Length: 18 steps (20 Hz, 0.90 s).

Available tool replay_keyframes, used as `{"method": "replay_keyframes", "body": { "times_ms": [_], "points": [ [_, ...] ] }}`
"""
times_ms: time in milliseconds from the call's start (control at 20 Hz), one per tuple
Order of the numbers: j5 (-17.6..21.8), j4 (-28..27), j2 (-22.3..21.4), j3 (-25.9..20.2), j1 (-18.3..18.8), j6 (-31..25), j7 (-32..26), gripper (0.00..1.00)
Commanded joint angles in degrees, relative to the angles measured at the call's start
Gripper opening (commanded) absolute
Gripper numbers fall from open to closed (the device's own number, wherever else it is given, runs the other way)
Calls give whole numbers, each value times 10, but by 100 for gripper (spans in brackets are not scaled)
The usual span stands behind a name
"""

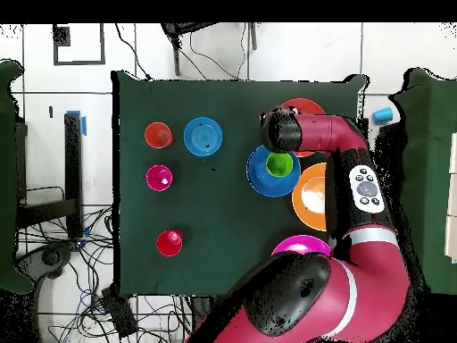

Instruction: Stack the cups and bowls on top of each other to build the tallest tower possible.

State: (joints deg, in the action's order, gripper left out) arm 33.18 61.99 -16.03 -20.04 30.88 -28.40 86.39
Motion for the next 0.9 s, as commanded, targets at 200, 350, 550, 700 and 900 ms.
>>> {"method": "replay_keyframes", "body": {
  "times_ms": [200, 350, 550, 700, 900],
  "points": [
    [-8, 36, 46, -29, 3, -61, -53, 100],
    [-8, 26, 54, -29, 2, -62, -54, 100],
    [-10, 29, 57, -33, 9, -61, -62, 100],
    [-8, 22, 60, -24, 3, -63, -58, 100],
    [-4, 15, 60, -14, -5, -64, -53, 100]
  ]
}}
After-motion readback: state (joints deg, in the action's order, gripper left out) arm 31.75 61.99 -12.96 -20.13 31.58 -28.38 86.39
